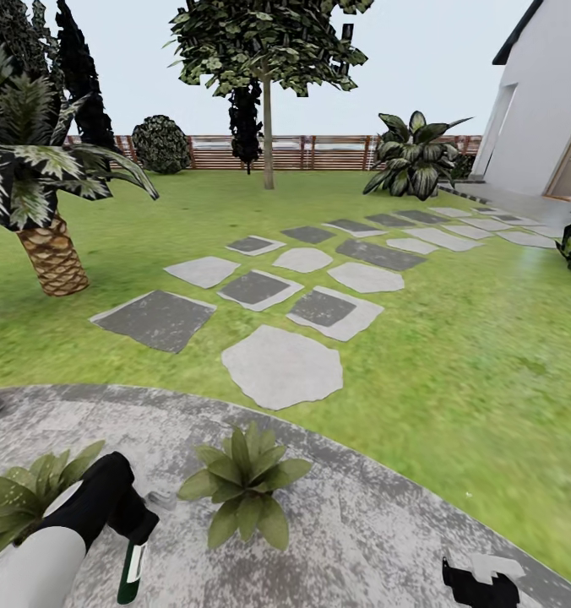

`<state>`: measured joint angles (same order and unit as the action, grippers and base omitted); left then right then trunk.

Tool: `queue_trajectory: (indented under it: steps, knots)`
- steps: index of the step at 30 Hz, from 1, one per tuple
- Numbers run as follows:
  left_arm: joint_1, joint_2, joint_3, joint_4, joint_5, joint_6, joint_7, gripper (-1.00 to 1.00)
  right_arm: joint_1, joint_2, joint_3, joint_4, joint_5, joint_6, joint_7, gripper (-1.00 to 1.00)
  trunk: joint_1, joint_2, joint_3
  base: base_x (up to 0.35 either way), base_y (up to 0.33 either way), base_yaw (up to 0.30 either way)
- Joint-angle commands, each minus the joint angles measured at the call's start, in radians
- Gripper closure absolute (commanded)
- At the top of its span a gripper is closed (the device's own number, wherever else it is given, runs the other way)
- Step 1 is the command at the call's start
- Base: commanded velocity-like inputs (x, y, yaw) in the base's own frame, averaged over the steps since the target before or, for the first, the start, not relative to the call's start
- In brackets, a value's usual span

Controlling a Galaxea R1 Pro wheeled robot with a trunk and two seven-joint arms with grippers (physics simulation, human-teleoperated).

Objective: Pick up the pesticide atomizer in the garden and spray insectifuge to fully cover both potted plants in the garden.

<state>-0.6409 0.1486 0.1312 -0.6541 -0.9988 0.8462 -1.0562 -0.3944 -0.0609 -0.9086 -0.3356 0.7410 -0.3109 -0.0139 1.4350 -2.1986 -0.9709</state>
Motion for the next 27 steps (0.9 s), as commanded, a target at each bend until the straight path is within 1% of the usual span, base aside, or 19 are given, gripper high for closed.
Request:
queue_trajectory:
  steps: [1, 4, 13, 16, 18, 20, 21, 23, 24, 27]
  knots:
    - [0.0, -0.001, 0.003, -0.001, -0.008, 0.005, -0.009, 1.0, -0.001, -0.001, -0.007, 0.001, 0.011, -0.005, -0.001, -1.0, 0.0, 0.0, -0.001, 0.16, 0.225, 0.0]
    - [0.0, -0.005, 0.002, 0.001, -0.008, 0.004, -0.009, 1.0, -0.001, -0.001, -0.007, 0.002, 0.011, -0.005, -0.001, -1.0, 0.0, 0.0, -0.001, 0.114, 0.145, 0.0]
    - [0.014, -0.012, 0.007, 0.014, -0.004, 0.002, -0.002, 1.0, -0.001, 0.001, -0.007, 0.001, 0.011, -0.005, -0.002, -1.0, 0.0, 0.0, -0.001, 0.009, 0.011, 0.0]
    - [0.035, -0.01, 0.006, 0.012, -0.007, 0.002, -0.001, 1.0, -0.001, 0.001, -0.007, 0.001, 0.011, -0.005, -0.002, -1.0, 0.0, 0.0, -0.001, 0.0, 0.0, 0.0]
    - [0.05, -0.004, 0.006, 0.009, -0.007, 0.001, -0.001, 1.0, -0.001, 0.002, -0.006, 0.001, 0.011, -0.005, -0.002, -1.0, 0.0, 0.0, -0.001, 0.01, 0.0, 0.0]
    - [0.054, -0.004, 0.008, 0.007, -0.006, 0.001, 0.005, 1.0, -0.001, 0.002, -0.006, 0.001, 0.011, -0.005, -0.002, -1.0, 0.0, 0.0, -0.001, 0.146, 0.027, 0.0]
    - [0.055, -0.006, 0.008, 0.006, -0.006, 0.0, 0.013, 1.0, -0.001, 0.002, -0.006, 0.001, 0.011, -0.005, -0.002, -1.0, 0.0, 0.0, -0.001, 0.232, 0.059, 0.0]
    - [0.056, -0.012, 0.009, 0.008, 0.003, 0.0, 0.055, 1.0, -0.001, 0.003, -0.006, 0.001, 0.011, -0.005, -0.001, -1.0, 0.0, 0.0, -0.001, 0.252, 0.064, 0.0]
    - [0.056, -0.017, 0.01, 0.008, 0.005, 0.0, 0.067, 1.0, -0.001, 0.003, -0.006, 0.001, 0.011, -0.005, -0.001, -1.0, 0.0, 0.0, -0.001, 0.145, 0.033, 0.0]
    - [0.057, -0.045, 0.011, 0.012, 0.007, -0.002, 0.085, 1.0, -0.001, 0.002, -0.006, 0.001, 0.011, -0.005, -0.002, -1.0, 0.0, 0.0, -0.001, 0.044, 0.01, 0.0]
